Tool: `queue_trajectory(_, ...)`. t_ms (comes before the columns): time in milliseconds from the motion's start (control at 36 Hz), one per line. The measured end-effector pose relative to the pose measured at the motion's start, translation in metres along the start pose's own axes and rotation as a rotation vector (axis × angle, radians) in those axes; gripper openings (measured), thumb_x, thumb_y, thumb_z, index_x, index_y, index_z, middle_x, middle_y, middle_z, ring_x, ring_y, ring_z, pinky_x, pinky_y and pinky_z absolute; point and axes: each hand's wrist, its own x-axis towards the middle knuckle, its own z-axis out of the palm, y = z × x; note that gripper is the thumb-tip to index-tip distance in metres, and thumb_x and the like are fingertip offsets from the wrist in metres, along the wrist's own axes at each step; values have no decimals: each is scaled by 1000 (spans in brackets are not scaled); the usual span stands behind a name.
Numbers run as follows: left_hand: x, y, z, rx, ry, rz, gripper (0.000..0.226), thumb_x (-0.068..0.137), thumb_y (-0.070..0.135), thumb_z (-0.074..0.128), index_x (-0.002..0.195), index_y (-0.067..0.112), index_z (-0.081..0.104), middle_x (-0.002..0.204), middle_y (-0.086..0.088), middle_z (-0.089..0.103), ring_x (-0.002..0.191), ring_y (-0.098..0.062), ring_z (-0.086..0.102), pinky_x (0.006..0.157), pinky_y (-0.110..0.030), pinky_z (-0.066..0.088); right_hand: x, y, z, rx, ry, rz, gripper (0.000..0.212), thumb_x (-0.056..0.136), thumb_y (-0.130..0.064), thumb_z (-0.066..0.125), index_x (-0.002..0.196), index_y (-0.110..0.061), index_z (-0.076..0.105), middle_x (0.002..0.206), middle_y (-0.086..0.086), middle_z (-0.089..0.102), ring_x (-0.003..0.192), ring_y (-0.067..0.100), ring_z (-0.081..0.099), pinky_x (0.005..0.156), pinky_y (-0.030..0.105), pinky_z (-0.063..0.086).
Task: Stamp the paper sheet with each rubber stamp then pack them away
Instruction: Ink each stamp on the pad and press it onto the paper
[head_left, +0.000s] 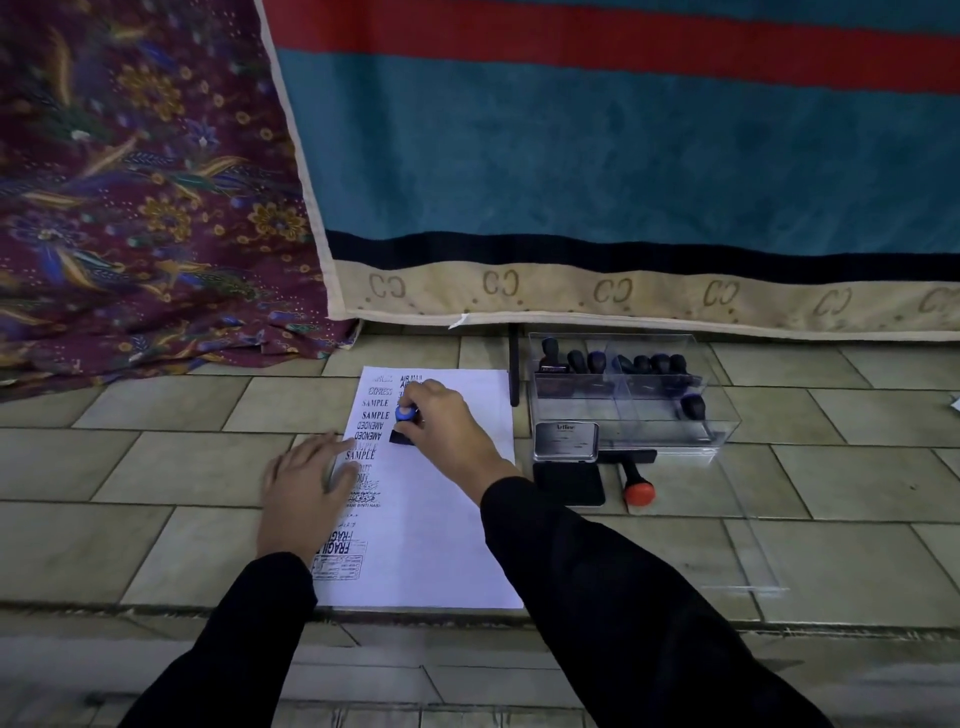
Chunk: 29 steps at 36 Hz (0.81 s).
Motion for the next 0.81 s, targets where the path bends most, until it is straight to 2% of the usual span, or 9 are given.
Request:
queue_trajectory(361,-1,4,-2,-6,6,-1,40,84,42,49,119,31,66,135,7,58,126,-17,48,109,-35,20,1,-7,5,-60,-50,-11,13,88,-4,60,100,-4,56,104,14,56,87,31,57,79,45,51)
queue_trajectory(472,-1,5,-3,3,-3,-2,41,84,42,48,119,30,66,135,6,57,127,-18,48,110,-38,21,0,-9,7,-74,-34,-6,11,88,-3,57,99,-3,55,103,15,55,88,33,57,78,45,50)
queue_trajectory(611,-2,8,-5,-11,4,-5,41,84,41,48,119,30,66,135,6,57,127,-18,48,109,-34,19,-1,-8,10,-86,-22,-24,8,88,-3,55,95,-4,52,100,15,53,85,33,56,75,45,51)
queue_trajectory(722,-3,9,-6,-17,9,-2,41,84,41,48,118,29,67,134,6,58,126,-18,48,109,-33,19,0,-3,5,1,69,14,12,86,-5,59,98,-6,57,101,10,56,89,26,58,75,31,49)
queue_trajectory(806,-3,9,-6,-25,8,-2,40,84,41,49,118,30,66,135,7,58,127,-17,48,109,-32,18,1,2,-11,122,193,67,13,83,-4,61,96,-8,60,98,7,59,84,23,60,79,32,51)
